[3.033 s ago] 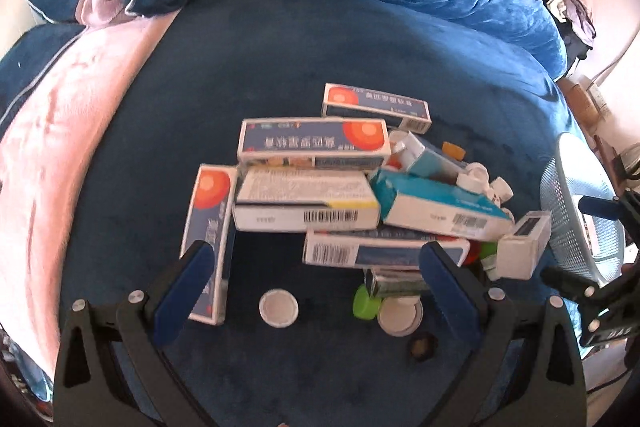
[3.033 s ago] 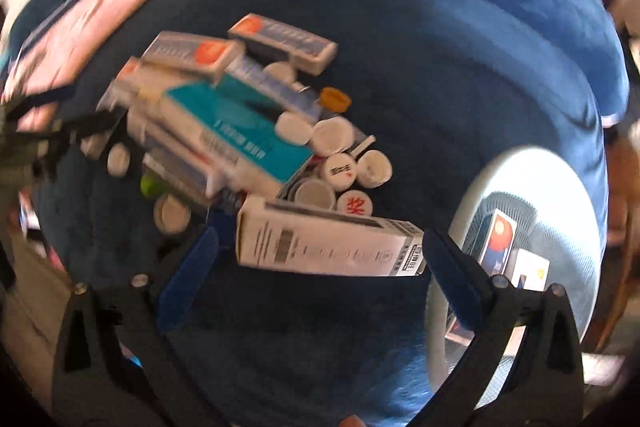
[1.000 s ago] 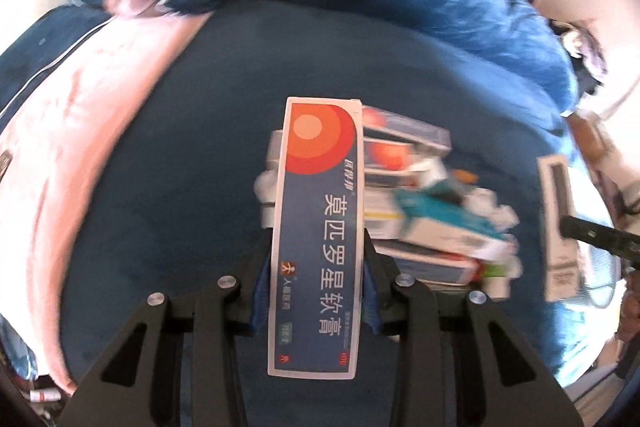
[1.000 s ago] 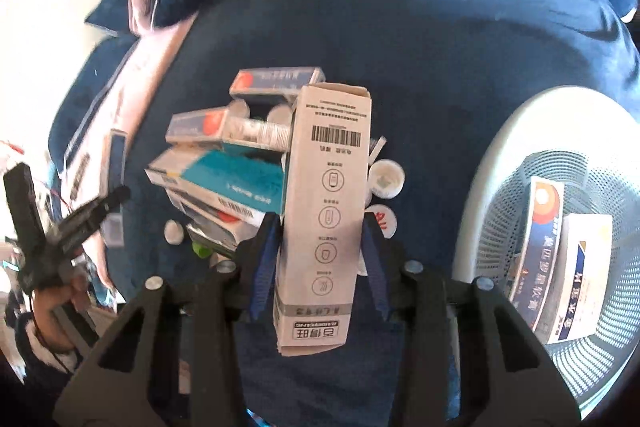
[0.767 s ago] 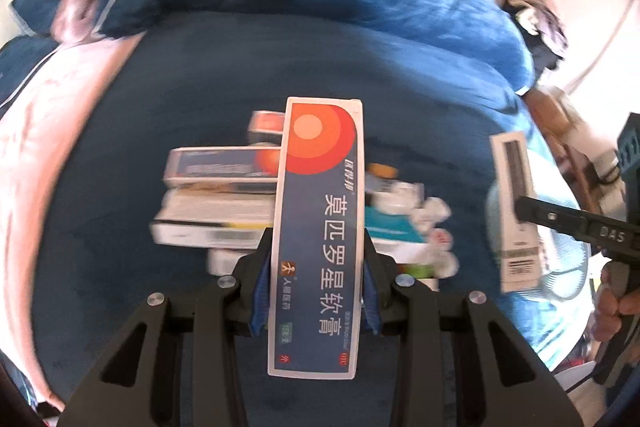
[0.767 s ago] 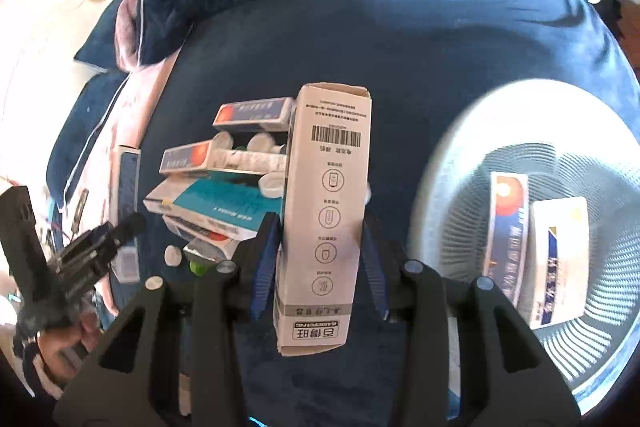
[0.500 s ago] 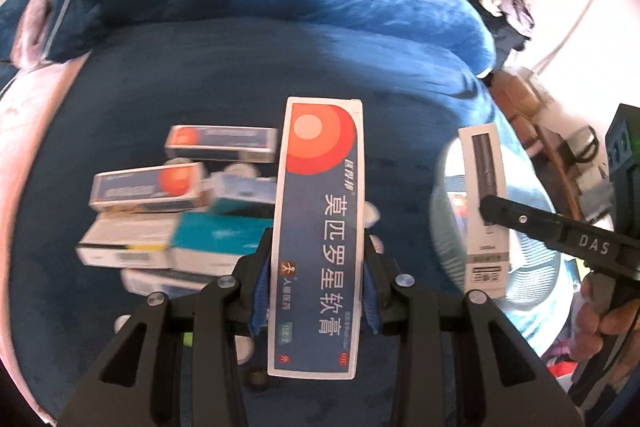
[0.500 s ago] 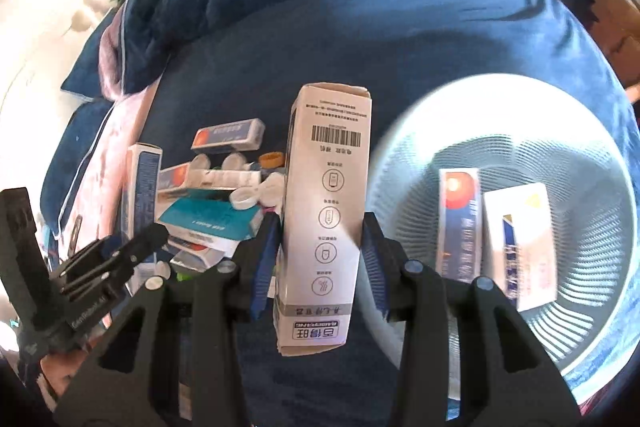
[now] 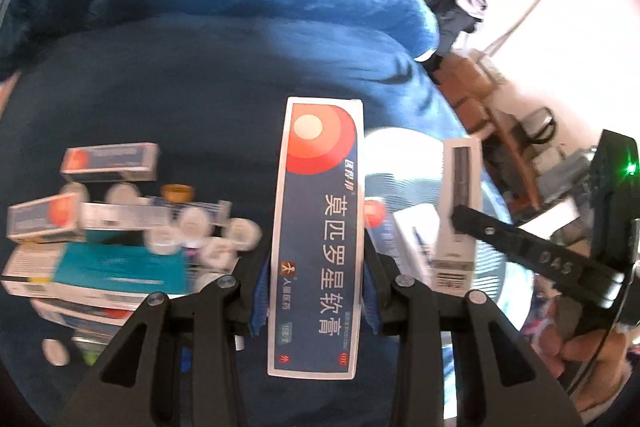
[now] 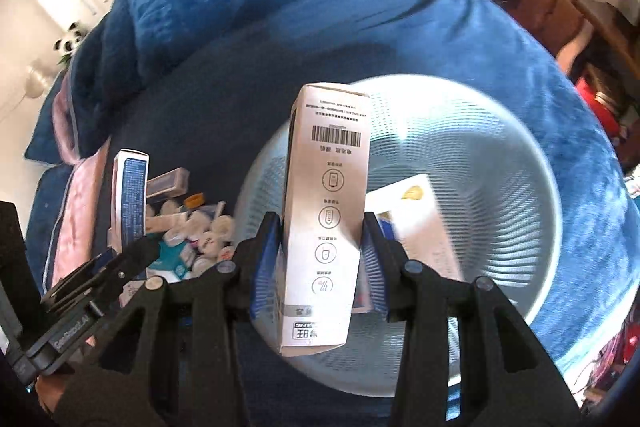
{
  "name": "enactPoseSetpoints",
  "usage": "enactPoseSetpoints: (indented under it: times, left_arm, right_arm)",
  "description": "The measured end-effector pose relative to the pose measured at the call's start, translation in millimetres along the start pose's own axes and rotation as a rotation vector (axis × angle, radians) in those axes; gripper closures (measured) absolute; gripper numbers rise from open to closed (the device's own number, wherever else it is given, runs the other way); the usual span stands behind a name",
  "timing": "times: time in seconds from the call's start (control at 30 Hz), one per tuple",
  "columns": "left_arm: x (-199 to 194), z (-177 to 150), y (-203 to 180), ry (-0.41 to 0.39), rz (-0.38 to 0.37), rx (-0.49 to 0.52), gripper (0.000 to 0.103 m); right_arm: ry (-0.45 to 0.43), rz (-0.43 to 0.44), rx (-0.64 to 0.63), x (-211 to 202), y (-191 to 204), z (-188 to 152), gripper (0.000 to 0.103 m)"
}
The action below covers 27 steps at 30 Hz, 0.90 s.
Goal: Organize objects
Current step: 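Carry both held boxes over the white mesh basket, then open both tools to release the boxes into the basket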
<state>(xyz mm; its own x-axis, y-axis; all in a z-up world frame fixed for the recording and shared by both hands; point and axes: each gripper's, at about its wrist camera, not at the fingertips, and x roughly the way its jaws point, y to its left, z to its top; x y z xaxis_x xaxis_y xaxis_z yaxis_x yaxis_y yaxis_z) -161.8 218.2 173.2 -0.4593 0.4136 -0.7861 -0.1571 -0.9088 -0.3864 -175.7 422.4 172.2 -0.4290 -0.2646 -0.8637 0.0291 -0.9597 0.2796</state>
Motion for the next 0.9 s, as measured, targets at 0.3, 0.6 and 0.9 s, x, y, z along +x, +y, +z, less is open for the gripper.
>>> enactPoseSetpoints:
  times: [0.3, 0.6, 0.9]
  left_arm:
    - [37.7, -5.1, -37.0, 0.071, -0.129, -0.033, 0.064]
    - [65.8, -8.5, -62.7, 0.078, -0.148, -0.001, 0.014]
    - [42.1, -6.5, -57.1, -0.011, -0.07, 0.042, 0.001]
  right_arm:
    - [-0.053, -0.271, -0.067, -12.2, -13.8, 0.2, 0.061]
    - [-0.013, -0.471, -0.145, -3.7, -30.7, -3.1, 0.059]
    - [-0.042, -0.491, -0.09, -11.2, -45.0, 2.2, 0.025]
